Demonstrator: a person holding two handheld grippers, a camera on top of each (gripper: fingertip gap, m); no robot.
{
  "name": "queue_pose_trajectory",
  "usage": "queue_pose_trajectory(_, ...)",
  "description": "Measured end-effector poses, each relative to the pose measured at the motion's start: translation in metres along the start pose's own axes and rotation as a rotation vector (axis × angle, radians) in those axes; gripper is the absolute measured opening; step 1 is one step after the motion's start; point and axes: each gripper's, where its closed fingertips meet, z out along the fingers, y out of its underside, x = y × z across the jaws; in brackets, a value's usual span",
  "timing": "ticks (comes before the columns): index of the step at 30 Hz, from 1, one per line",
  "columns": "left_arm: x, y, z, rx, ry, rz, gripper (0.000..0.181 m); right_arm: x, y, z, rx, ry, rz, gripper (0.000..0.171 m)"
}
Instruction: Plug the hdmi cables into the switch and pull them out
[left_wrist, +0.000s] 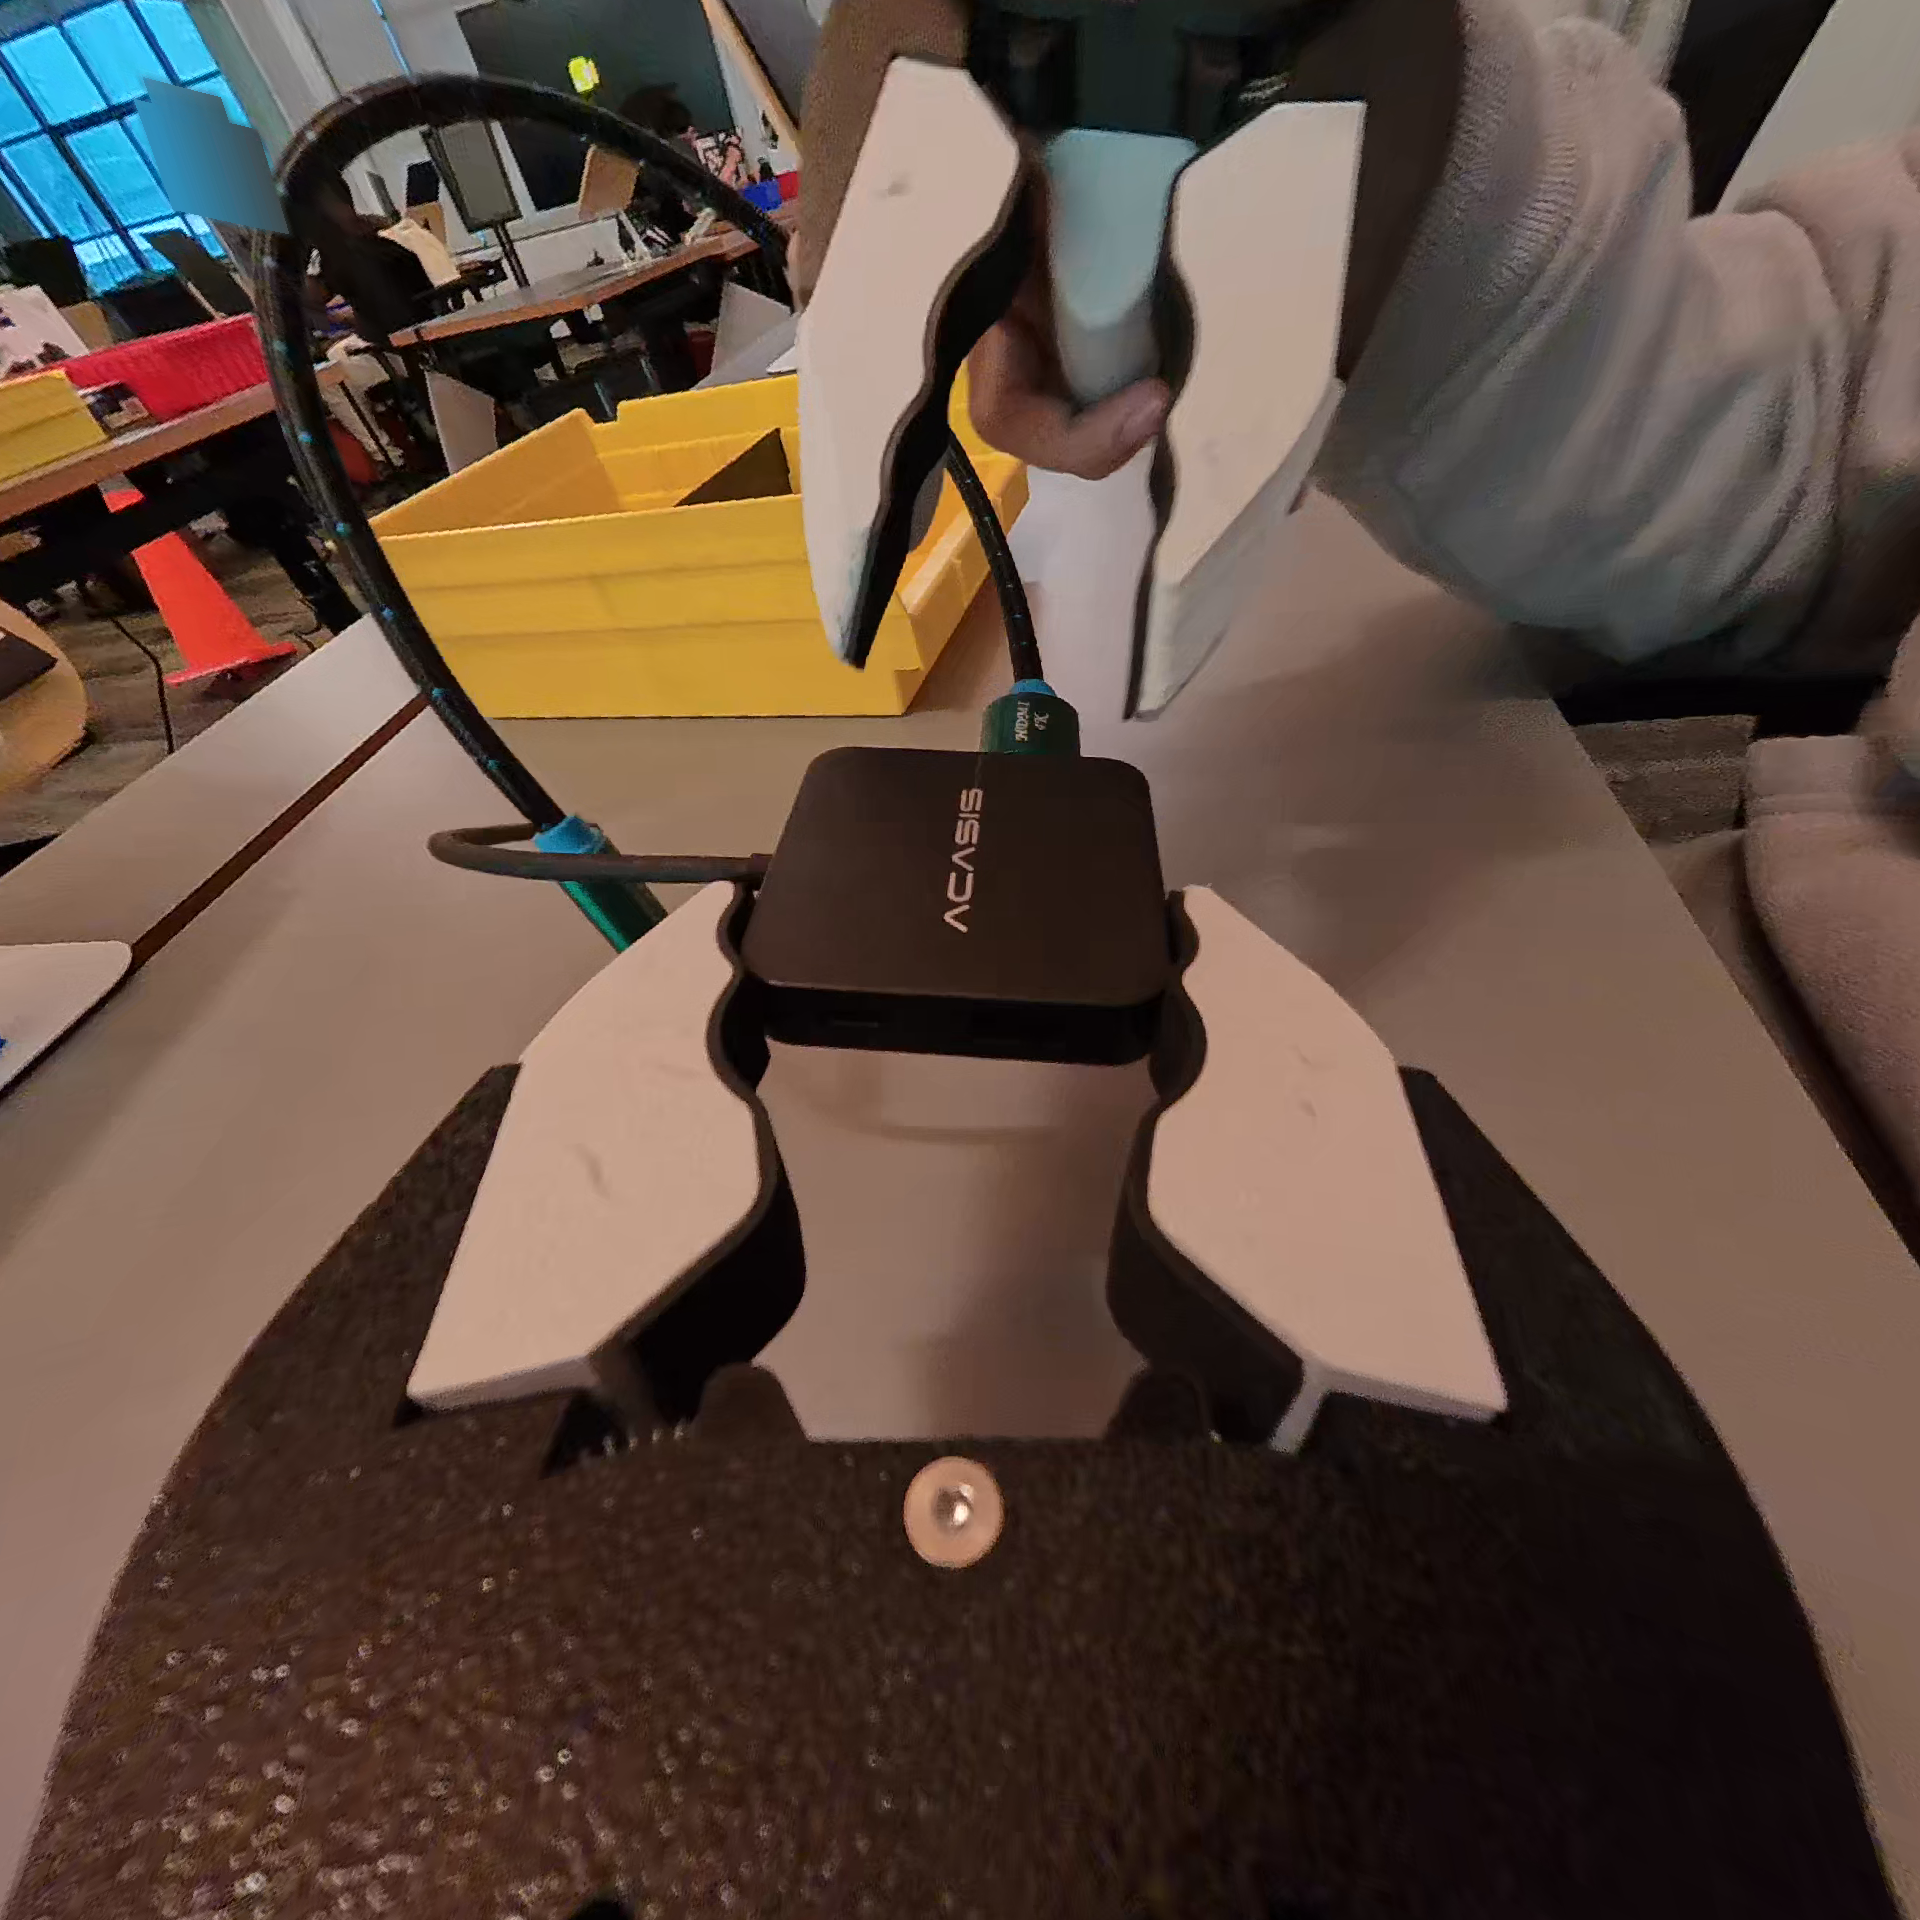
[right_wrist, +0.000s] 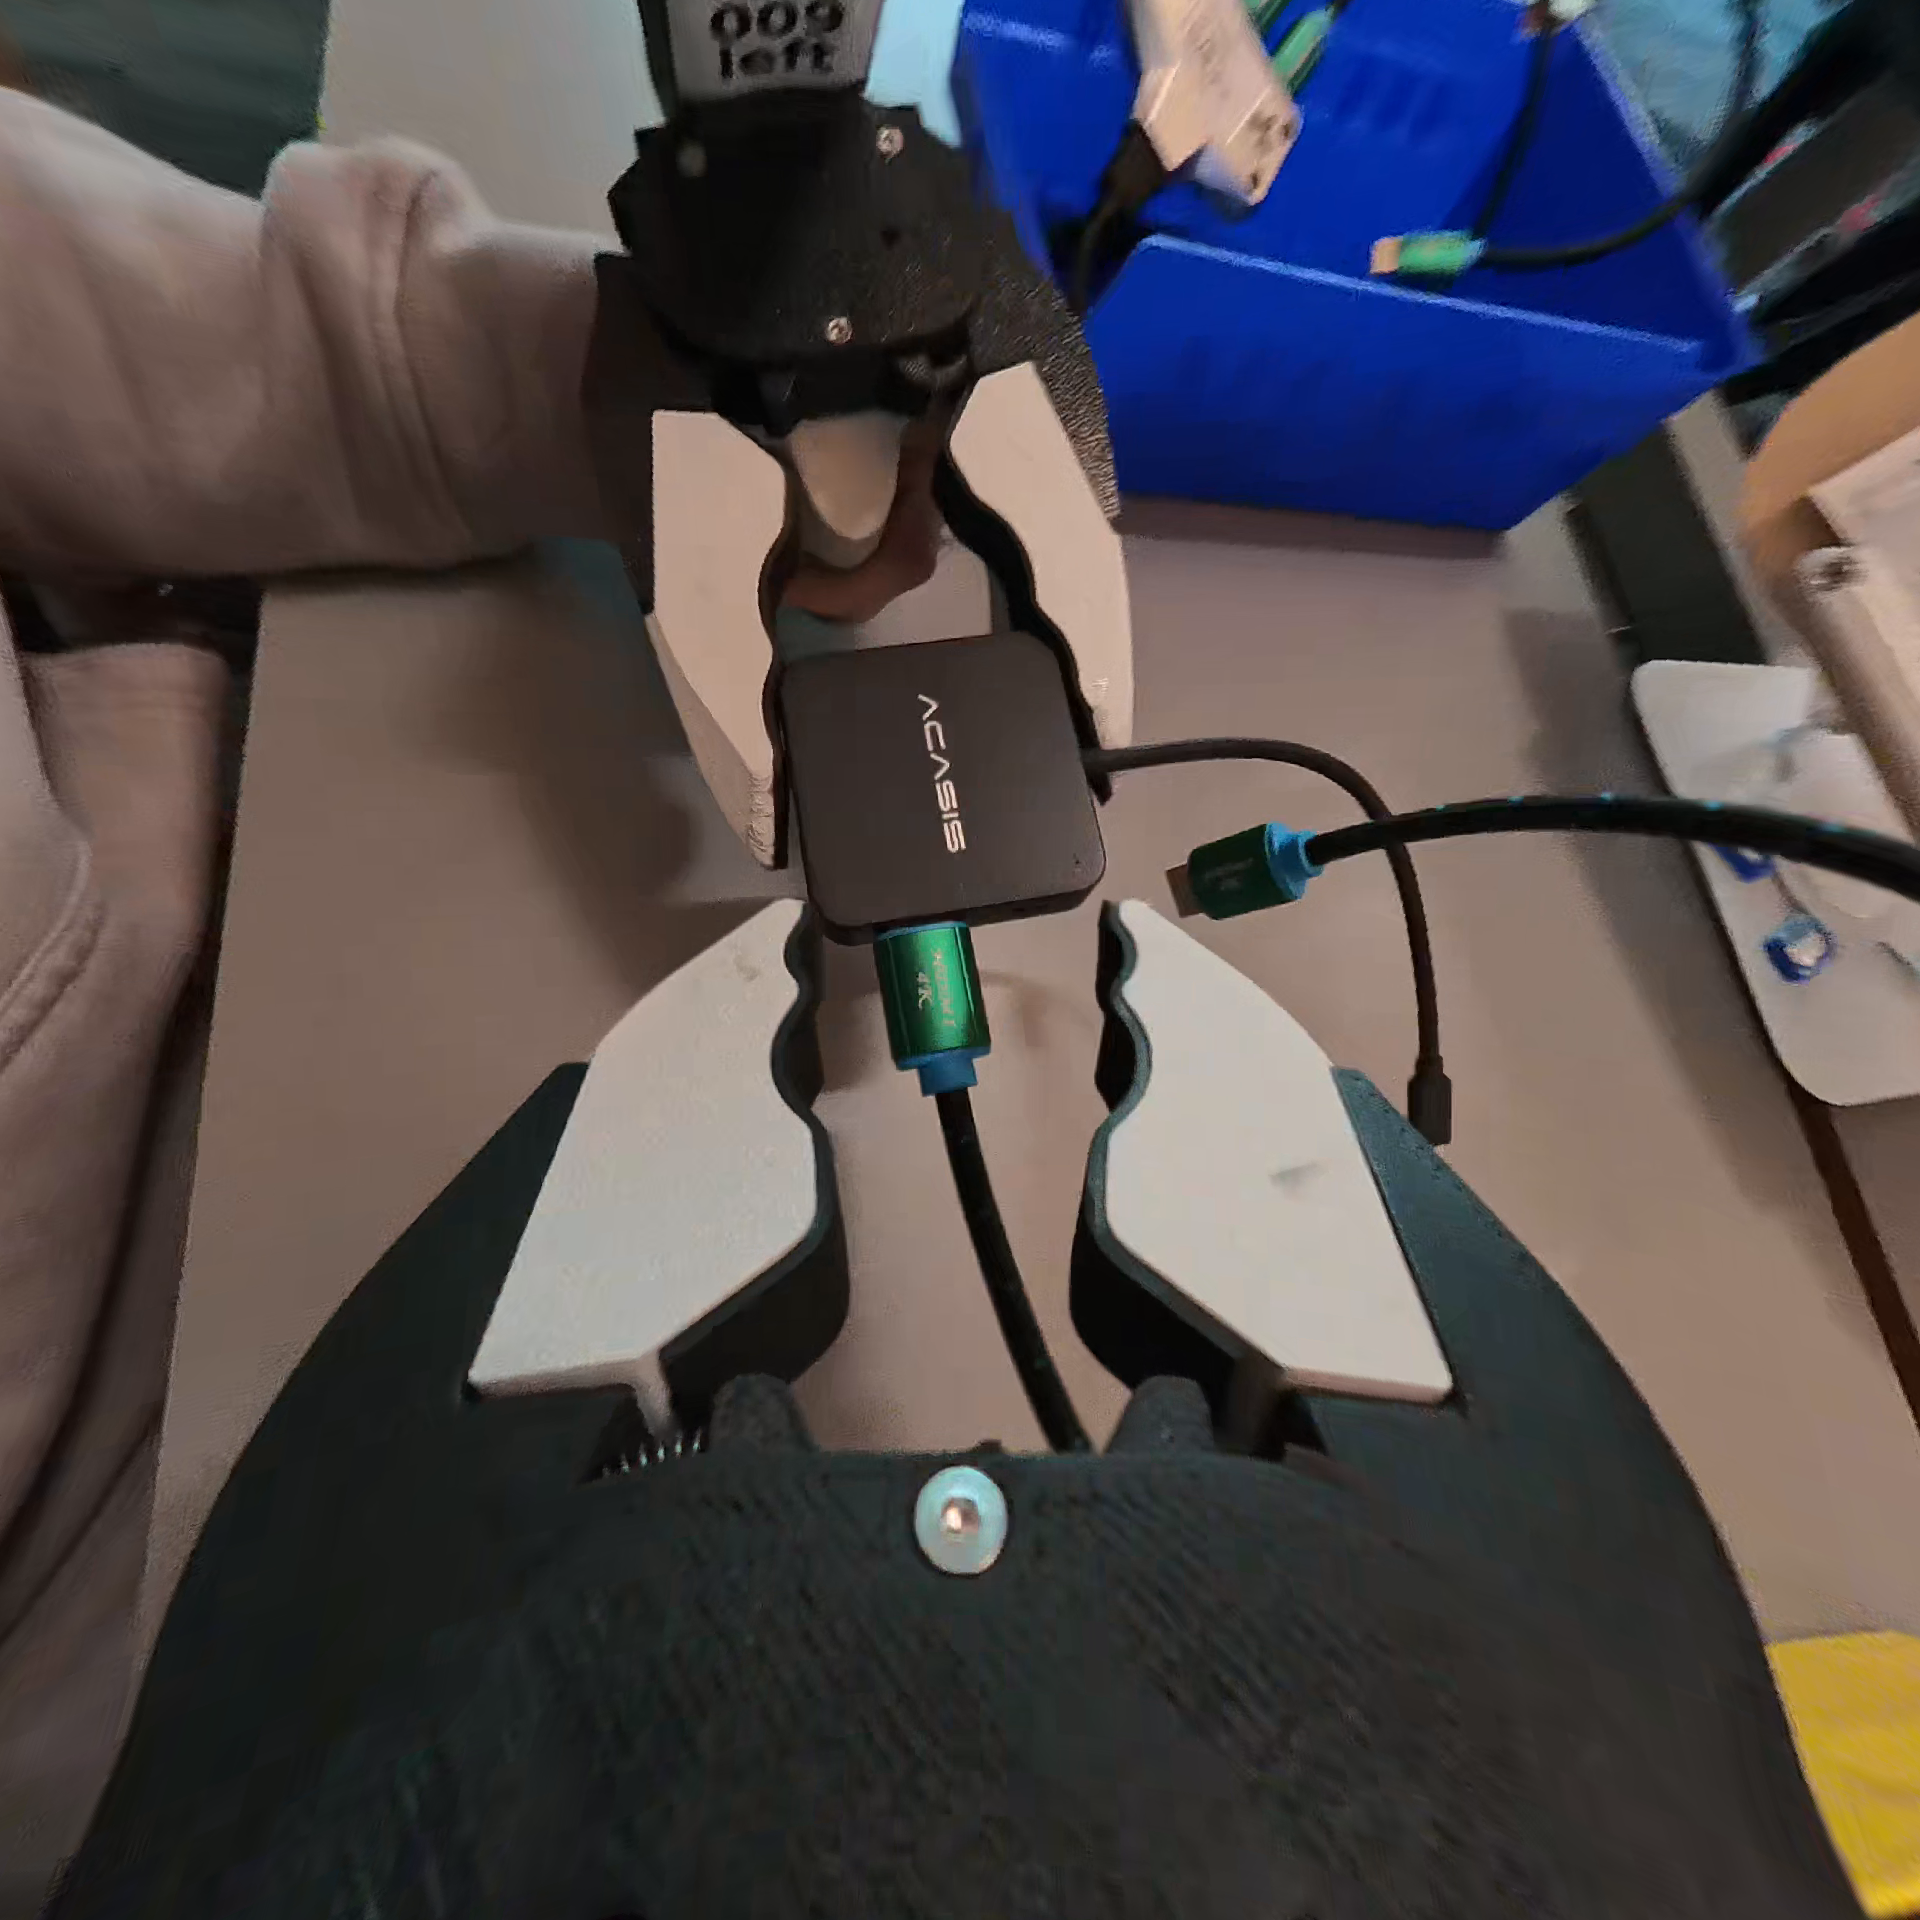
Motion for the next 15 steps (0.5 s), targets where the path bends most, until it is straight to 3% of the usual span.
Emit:
queue_pose_trajectory(4,-0.001,-0.003,-0.007,0.030,0.005,-0.004,0.073,0.000,0.004,0.006,-0.093,-0.088,-0.036,0.037)
queue_pose_trajectory(7,-0.002,-0.006,-0.009,0.052,0.004,-0.013,0.073,-0.007,0.006,0.010,-0.115,-0.163,-0.079,0.036)
queue_pose_trajectory(15,-0.004,-0.007,-0.014,0.070,0.001,-0.012,0.073,-0.008,0.001,0.015,-0.123,-0.163,-0.132,0.020)
